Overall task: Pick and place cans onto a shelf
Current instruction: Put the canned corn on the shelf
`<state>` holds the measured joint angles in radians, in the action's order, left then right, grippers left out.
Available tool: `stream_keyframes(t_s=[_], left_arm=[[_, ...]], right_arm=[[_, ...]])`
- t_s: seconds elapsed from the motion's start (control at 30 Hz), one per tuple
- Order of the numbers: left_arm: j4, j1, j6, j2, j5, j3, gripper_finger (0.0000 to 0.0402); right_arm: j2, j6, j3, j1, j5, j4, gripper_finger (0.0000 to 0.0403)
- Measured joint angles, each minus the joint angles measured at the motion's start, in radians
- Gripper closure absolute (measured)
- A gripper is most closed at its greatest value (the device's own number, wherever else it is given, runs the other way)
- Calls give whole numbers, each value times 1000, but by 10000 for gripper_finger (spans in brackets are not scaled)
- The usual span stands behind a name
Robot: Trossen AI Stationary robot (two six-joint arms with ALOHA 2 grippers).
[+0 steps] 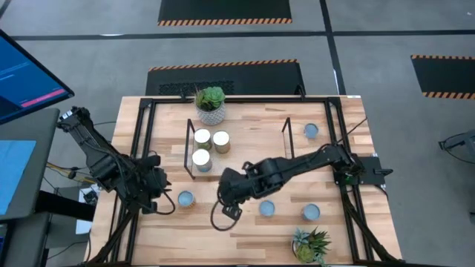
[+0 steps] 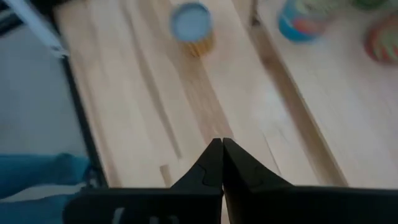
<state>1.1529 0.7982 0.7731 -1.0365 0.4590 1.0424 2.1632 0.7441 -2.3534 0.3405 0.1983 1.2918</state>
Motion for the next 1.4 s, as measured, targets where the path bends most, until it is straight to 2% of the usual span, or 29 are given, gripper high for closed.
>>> stream_keyframes(t_s=[0.1, 0.23, 0.43, 0.6, 0.7, 0.83, 0.93, 1.1, 1.23, 1.4], left_arm=[[-8, 0, 3, 0, -1, 0, 329], [-34, 0, 6, 0, -1, 0, 329], [-57, 0, -10, 0, 19, 0, 329], [-59, 0, -13, -5, 43, 0, 329], [-76, 0, -17, -7, 46, 0, 329], [-75, 0, -12, -14, 52, 0, 329], [-77, 0, -11, -14, 56, 0, 329], [-82, -3, -20, -13, 88, 0, 329], [-108, -18, -45, -13, 98, 0, 329], [-136, -45, -74, -13, 98, 0, 329]], right_arm=[[-1, 117, 20, 28, 63, 80, 380], [-1, 357, 25, 69, 124, 278, 377], [-42, 431, 70, 111, 148, 273, 386], [-85, 521, 180, 143, 155, 276, 386], [-134, 628, 306, 162, 112, 287, 382], [-229, 949, 505, 203, -5, 286, 383], [-288, 1145, 606, 253, -104, 275, 384], [-326, 1403, 715, 348, -120, 270, 377], [-315, 1440, 771, 396, -117, 203, 357], [-278, 1440, 775, 412, -118, 198, 313]])
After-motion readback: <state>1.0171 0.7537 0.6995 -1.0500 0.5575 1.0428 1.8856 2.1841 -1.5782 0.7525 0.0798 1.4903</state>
